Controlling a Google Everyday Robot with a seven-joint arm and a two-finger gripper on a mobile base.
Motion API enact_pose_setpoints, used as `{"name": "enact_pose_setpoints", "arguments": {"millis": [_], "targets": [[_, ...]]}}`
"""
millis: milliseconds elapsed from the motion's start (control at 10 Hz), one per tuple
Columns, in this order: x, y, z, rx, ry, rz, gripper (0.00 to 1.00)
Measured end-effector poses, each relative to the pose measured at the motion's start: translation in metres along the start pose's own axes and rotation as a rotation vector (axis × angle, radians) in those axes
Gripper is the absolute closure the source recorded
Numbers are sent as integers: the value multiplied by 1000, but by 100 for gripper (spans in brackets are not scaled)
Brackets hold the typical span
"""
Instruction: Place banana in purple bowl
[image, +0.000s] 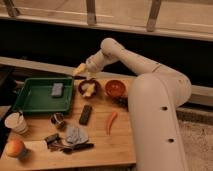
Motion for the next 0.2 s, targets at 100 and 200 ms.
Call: {"name": "enact_pose_setpoints", "arguments": {"millis": [100, 200], "targets": [[0, -3, -3, 2, -3, 3, 22], [0, -3, -3, 2, -4, 4, 22]]}}
